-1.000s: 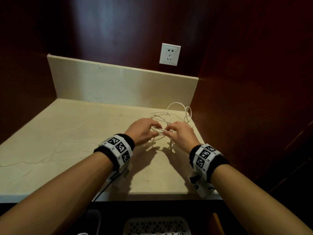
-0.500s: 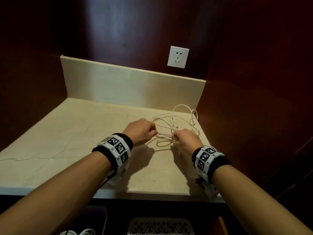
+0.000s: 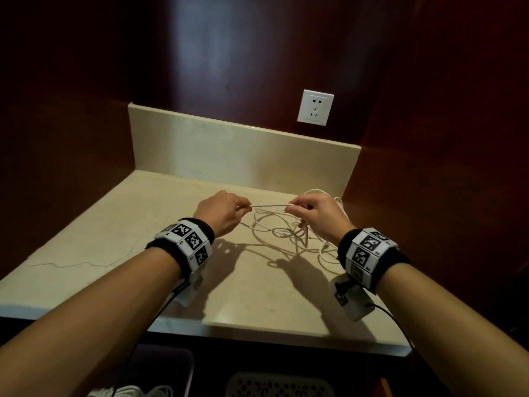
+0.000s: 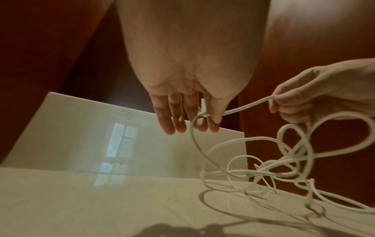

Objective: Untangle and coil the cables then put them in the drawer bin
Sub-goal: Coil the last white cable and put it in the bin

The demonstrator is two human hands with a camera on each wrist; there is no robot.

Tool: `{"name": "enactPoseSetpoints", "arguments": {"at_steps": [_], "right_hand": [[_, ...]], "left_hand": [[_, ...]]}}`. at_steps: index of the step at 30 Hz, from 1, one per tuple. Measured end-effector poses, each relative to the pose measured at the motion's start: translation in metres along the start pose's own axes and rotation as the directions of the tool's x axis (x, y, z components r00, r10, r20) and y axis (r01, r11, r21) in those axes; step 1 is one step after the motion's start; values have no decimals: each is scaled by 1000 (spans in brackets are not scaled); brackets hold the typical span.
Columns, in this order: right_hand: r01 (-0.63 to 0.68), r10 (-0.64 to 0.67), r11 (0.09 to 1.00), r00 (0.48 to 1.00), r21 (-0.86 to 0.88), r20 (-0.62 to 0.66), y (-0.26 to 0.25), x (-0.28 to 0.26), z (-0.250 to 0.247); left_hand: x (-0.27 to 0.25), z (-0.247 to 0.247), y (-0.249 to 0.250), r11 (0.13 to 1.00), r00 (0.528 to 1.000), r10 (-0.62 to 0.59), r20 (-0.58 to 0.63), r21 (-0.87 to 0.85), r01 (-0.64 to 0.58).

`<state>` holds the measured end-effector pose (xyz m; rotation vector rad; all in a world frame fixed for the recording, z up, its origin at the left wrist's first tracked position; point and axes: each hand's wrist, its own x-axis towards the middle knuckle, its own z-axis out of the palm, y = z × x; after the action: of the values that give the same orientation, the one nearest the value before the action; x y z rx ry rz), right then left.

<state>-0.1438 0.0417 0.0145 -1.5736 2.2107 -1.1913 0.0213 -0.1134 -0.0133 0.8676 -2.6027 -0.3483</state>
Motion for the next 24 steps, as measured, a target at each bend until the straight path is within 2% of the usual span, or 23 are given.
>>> {"name": "enactPoseSetpoints", "arguments": {"at_steps": [3,6,8,10,13,15,20,24], "right_hand": [[3,-4,1000,992,3,122,-2,-4,4],[66,11,963,960,-263,280,1,-7,8],[132,47,880,931,-457,361,7,-9,13],[154,122,803,903,-576,412,17,-11,17],[154,194,713,894,-684,404,28,-18,16],[139,227,656,901,-742,370,29,-18,12],[3,293,566,934,-824,204,35,-10,-6],[-45,317,623,927,-781,200,37,-8,-11]], "left_hand": [[-1,-8,-8,1000,1000,-24,-14,-18,24],[-5,-11,-12,994,999,-33,-12,-104,32],[-7,-11,-11,983,998,-48,-29,-179,43],[-9,-13,-11,958,994,-91,-61,-279,71],[-12,-18,-8,899,994,-105,-33,-430,81],[-14,-18,-2,900,996,-84,-7,-429,73],[-17,-22,2,971,995,-95,21,-217,97],[-18,-21,5,994,994,-58,97,-88,67]]}}
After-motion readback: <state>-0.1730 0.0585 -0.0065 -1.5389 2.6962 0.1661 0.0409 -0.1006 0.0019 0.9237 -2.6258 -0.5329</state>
